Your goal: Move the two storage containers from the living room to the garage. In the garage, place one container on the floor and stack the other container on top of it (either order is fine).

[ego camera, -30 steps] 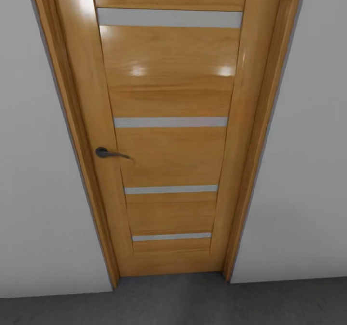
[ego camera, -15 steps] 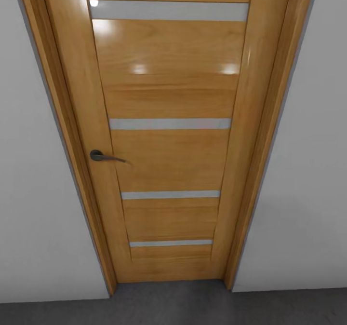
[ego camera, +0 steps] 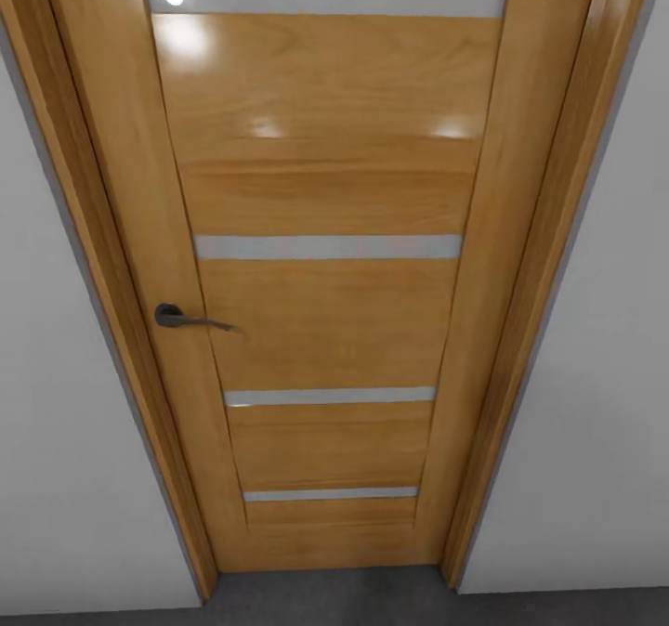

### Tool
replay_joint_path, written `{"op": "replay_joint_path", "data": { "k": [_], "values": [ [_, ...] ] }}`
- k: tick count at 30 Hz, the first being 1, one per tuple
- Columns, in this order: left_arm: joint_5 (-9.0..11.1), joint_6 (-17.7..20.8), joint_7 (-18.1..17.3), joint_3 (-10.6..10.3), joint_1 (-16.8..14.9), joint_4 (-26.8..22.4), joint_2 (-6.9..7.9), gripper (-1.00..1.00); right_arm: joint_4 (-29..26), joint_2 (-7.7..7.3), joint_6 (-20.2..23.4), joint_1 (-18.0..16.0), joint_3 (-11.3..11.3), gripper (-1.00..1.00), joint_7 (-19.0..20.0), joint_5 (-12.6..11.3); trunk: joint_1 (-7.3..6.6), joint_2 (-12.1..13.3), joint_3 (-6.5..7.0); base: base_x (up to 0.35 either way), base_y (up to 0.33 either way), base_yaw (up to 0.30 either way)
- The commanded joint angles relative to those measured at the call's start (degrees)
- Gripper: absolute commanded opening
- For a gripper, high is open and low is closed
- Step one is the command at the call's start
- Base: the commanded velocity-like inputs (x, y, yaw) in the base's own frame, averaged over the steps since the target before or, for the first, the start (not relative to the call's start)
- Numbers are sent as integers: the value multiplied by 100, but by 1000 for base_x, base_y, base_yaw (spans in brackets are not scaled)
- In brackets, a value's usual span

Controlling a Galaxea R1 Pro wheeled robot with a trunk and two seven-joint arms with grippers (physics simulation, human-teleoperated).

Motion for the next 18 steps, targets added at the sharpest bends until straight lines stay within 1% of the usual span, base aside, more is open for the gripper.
{"op": "replay_joint_path", "data": {
  "k": [1, 18],
  "values": [
    [5, -9, 6, 5, 1, -7, 0, 100, 1, 0, -17, -1, 15, 100, 6, -15, 2, -2, -4, 146, 0, 0],
    [5, -17, 6, 3, -1, -11, 0, 100, 1, 0, -17, -1, 13, 100, 3, -49, 2, -2, -4, 7, 0, 0]
  ]
}}
